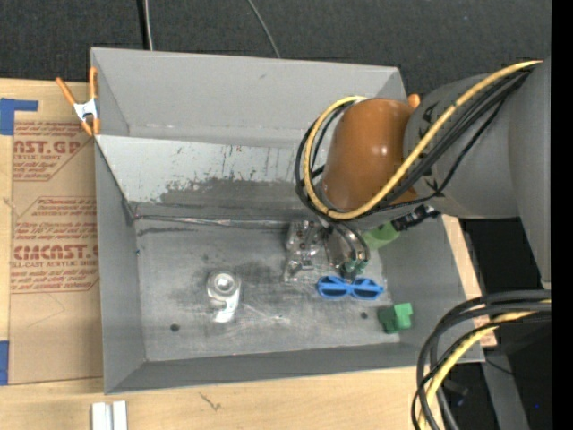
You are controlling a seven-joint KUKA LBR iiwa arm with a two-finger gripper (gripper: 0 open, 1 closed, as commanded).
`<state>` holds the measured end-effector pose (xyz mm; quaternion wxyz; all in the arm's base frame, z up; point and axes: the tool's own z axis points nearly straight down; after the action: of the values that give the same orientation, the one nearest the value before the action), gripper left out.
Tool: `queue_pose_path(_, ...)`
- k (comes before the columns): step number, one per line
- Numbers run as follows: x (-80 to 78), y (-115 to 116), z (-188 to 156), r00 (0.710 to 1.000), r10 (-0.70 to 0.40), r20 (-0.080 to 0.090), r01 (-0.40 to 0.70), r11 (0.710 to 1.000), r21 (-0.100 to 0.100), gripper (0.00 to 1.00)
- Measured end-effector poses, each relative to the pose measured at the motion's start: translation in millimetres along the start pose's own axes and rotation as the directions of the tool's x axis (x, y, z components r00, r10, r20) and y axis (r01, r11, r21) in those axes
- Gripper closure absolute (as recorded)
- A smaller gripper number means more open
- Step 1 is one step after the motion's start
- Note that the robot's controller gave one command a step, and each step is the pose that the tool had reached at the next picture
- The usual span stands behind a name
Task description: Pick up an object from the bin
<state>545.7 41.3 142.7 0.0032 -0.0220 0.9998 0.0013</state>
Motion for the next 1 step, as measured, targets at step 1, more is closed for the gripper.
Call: queue_pose_path(1, -37.2, 1.8, -172.2, 1.000, 0.003, 0.007, -0.003, 1.000, 0.001, 1.00)
